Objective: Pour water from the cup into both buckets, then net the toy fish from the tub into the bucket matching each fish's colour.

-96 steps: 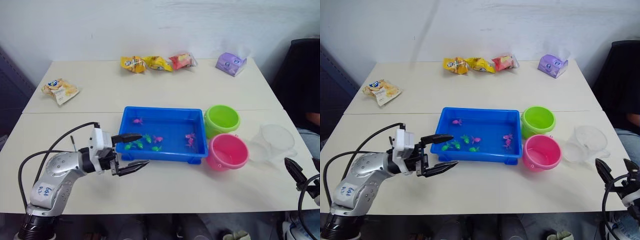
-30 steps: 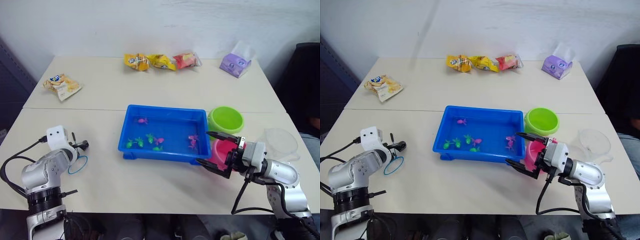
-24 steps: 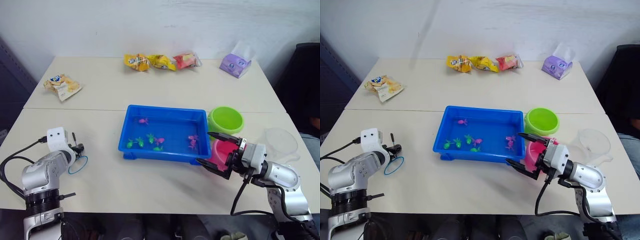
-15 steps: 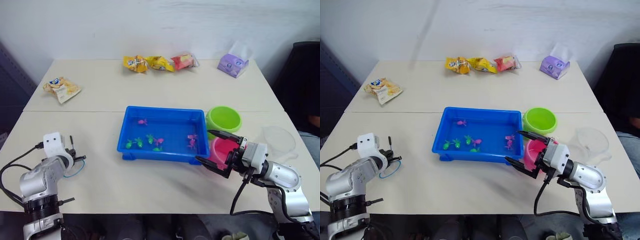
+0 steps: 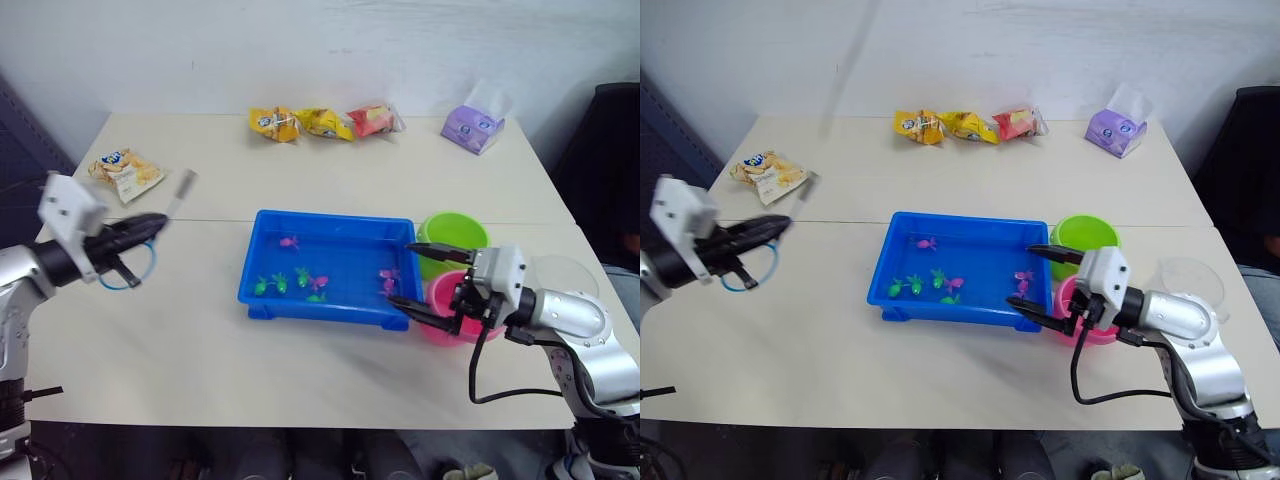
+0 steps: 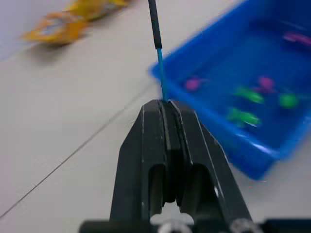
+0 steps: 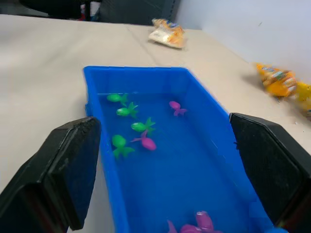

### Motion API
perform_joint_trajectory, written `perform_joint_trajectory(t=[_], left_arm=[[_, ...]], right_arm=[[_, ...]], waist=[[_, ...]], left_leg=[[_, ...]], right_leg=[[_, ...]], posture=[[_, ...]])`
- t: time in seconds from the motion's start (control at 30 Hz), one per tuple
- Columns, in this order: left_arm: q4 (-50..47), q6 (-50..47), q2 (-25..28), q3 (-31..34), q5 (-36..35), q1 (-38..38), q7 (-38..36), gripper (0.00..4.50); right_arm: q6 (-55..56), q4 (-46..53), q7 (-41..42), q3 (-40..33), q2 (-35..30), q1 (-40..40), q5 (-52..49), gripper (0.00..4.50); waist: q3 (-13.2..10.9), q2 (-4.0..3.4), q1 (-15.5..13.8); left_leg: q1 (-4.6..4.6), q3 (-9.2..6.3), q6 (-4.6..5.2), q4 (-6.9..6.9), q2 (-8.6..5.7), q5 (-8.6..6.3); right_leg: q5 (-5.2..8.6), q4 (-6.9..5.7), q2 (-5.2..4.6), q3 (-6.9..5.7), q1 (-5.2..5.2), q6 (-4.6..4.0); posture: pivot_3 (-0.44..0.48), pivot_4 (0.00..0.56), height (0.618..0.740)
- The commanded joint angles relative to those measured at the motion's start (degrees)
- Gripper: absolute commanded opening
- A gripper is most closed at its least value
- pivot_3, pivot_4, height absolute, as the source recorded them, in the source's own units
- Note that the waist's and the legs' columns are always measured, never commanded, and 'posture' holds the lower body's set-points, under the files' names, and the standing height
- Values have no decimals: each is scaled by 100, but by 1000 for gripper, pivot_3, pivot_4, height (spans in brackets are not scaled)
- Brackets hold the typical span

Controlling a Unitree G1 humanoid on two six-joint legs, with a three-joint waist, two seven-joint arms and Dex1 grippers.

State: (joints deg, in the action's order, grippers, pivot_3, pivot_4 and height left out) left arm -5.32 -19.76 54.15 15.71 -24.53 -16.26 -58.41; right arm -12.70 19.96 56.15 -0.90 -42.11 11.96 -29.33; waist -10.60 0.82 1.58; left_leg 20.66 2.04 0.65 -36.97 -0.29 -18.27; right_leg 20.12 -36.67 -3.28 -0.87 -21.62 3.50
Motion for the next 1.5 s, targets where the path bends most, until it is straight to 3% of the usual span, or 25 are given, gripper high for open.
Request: perform_joint_trajectory(t=[0.03,0.1,0.17,0.37,0.57,0.7,1.07,1.17,1.4,1.5], left_arm=[[-323,652,368,-969,348,-502,-1128,77],[-322,924,385,-1418,545,-829,-1477,77],[-313,1276,359,-1961,842,-1173,-1917,77],[-53,1643,-591,-2828,1075,-2121,-2176,77],[97,1465,-1099,-2789,973,-2360,-1976,77],[204,1572,-1214,-2771,1084,-2397,-1856,77],[181,1406,-1306,-2793,1082,-2355,-1733,77],[167,1367,-1310,-2797,1079,-2339,-1721,0],[131,1312,-1336,-2813,1094,-2332,-1671,0],[92,1288,-1349,-2798,1084,-2306,-1631,0]], right_arm=[[-1860,647,60,283,-678,392,-630,4500],[-2009,767,175,429,-831,582,-574,4500],[-2210,668,-189,465,-566,988,-551,4500],[-3563,650,-395,974,15,2013,-1022,4500],[-3807,718,-531,1170,339,2193,-979,4500],[-3968,772,-604,1108,466,2176,-1082,4500],[-4327,667,-980,964,779,2266,-1268,4500],[-4338,639,-1010,1004,825,2287,-1233,3586],[-4303,572,-1020,1067,879,2296,-1146,68],[-4217,535,-993,1091,877,2279,-1070,21]], waist=[[-2,-3,-2],[-1,-1,-5],[0,0,9],[-2,1,-8],[-2,1,-4],[-2,1,-6],[-2,1,-6],[-2,1,-4],[-2,0,-5],[-2,0,-4]], left_leg=[[11,-3,0,-1,0,0],[60,-8,7,-14,0,4],[76,-8,9,-18,0,5],[94,1,17,-37,-1,29],[111,1,25,-63,-1,25],[150,-12,30,-107,-1,23],[152,-13,33,-117,-2,23],[151,-14,33,-117,-2,23],[151,-13,33,-117,-2,23],[152,-14,33,-118,-2,23]], right_leg=[[0,2,0,-4,-8,0],[0,-7,-1,-9,-49,0],[0,-17,0,-10,-67,1],[-3,-45,5,-10,-87,5],[-5,-80,4,-10,-93,10],[-10,-94,3,-20,-111,18],[-12,-99,3,-20,-110,22],[-12,-100,3,-20,-110,22],[-12,-102,3,-20,-110,22],[-12,-103,3,-20,-110,22]], posture=[[0,150,740],[0,150,740],[0,150,740],[0,150,740],[0,150,740],[0,150,740],[0,150,740],[0,150,740],[0,150,740],[0,150,740]])
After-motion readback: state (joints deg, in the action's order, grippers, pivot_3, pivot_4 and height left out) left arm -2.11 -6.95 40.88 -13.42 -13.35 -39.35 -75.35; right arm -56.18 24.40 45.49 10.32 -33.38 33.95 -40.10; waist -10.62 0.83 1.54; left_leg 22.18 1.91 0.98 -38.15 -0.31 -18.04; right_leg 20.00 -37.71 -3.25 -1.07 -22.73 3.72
